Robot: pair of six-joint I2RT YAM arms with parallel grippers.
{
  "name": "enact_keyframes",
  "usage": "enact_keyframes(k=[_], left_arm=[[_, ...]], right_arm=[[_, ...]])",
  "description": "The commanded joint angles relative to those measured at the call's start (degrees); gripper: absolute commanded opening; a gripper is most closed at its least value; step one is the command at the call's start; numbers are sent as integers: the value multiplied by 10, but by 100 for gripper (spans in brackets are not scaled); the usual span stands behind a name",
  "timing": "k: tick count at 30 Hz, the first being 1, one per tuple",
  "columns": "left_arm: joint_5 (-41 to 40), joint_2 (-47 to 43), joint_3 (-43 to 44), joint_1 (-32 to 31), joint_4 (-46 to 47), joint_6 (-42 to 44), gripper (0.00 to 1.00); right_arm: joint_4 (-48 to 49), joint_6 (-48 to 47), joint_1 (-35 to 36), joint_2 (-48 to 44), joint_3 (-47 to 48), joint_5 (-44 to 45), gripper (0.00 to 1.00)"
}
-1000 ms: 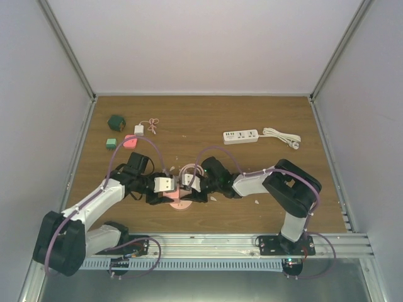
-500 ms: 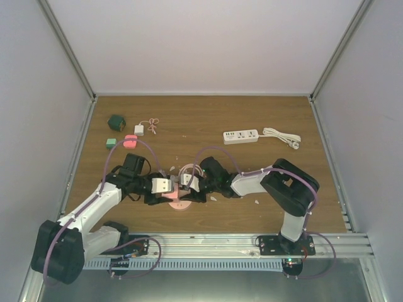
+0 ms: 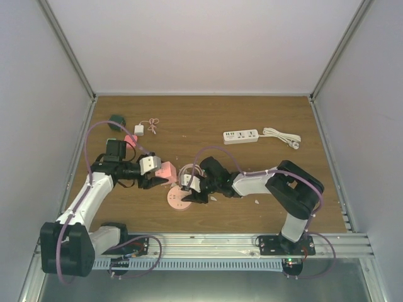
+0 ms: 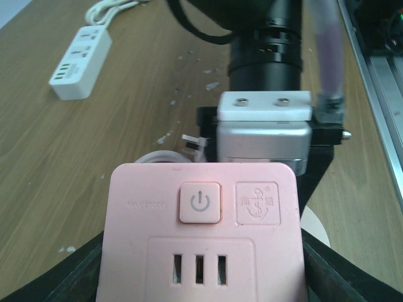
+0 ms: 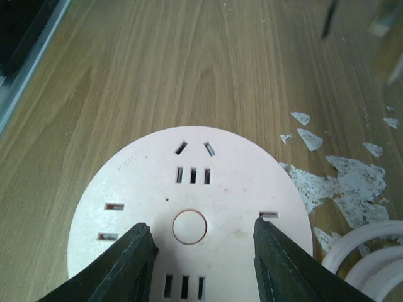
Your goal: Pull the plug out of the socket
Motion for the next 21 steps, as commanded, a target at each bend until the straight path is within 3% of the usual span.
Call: enact_keyframes(k=[1,13,21], left_arm=[[42,16,26,35,-11,-40,27],[24,159,82,136,13,-138,29],[16,267,125,162,72,-208,32]], right_arm=[[-89,-8,8,-14,-16,26,46],[-91,-24,8,-102,-12,45,48],[-87,-37,4,-132,-16,56,50]])
